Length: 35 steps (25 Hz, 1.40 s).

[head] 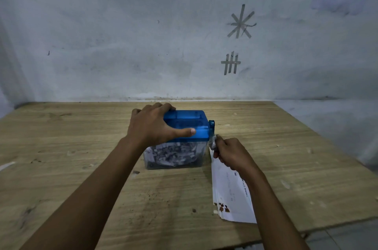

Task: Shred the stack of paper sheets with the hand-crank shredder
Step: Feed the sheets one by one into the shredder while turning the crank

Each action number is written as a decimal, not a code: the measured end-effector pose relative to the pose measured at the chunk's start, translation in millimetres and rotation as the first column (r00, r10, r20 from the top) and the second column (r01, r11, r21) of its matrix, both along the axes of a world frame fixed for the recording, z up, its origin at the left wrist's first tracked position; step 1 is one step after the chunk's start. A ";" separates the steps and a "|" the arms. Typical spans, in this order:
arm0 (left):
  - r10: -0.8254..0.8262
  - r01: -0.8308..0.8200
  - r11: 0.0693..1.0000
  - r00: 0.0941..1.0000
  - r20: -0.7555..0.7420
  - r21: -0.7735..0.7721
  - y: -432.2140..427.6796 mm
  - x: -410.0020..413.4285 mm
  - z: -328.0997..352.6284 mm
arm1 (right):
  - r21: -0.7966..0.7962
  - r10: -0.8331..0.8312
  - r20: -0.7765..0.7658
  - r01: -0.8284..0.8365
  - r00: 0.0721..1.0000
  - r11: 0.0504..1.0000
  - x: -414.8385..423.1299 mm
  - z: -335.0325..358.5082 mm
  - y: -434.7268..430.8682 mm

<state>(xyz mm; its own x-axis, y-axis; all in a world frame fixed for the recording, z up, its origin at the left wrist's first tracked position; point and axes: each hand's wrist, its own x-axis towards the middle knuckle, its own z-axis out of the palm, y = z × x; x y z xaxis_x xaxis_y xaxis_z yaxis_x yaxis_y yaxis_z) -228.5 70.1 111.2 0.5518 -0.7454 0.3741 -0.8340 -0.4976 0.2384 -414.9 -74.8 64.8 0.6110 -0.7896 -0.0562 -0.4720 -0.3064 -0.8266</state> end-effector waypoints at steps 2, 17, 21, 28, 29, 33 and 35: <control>-0.016 0.016 1.000 1.000 -0.001 0.022 0.8 2.0 0.0 | -0.149 -0.053 -0.035 0.047 0.998 0.988 -15.1 -12.5 0.9; -0.064 0.061 0.988 0.998 0.016 0.141 10.0 19.1 15.6 | -0.428 -0.295 -0.352 0.128 0.888 0.895 -47.6 -58.5 10.9; -0.098 0.100 0.995 0.967 0.234 0.005 6.4 -7.5 22.1 | -0.456 -0.269 -0.346 0.090 0.899 0.886 -51.0 -59.5 9.0; -0.541 0.562 0.826 0.812 -0.217 0.047 2.6 -116.4 -65.0 | -0.193 -0.176 0.012 0.175 0.984 0.965 -66.1 -53.1 -15.9; -0.530 0.571 0.813 0.807 -0.261 0.113 -0.8 -121.8 -78.0 | -0.124 -0.220 0.141 0.238 0.965 0.963 -71.2 -52.9 -18.6; -0.551 0.612 0.755 0.787 -0.276 0.237 -11.3 -131.9 -106.2 | 0.132 -0.451 0.485 0.447 0.750 0.885 -91.1 -55.7 -30.6; -0.549 0.608 0.762 0.789 -0.275 0.222 -13.3 -131.8 -113.3 | 0.239 -0.498 0.525 0.442 0.691 0.865 -96.2 -56.9 -33.7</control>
<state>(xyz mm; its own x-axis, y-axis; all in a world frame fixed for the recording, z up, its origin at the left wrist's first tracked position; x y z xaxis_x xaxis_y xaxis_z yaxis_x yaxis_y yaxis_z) -360.4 56.8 -2.1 0.0147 -0.9994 0.0323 -0.9397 -0.0028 0.3421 -511.0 -108.5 7.9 0.1054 -0.9907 0.0862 0.0118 -0.0854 -0.9963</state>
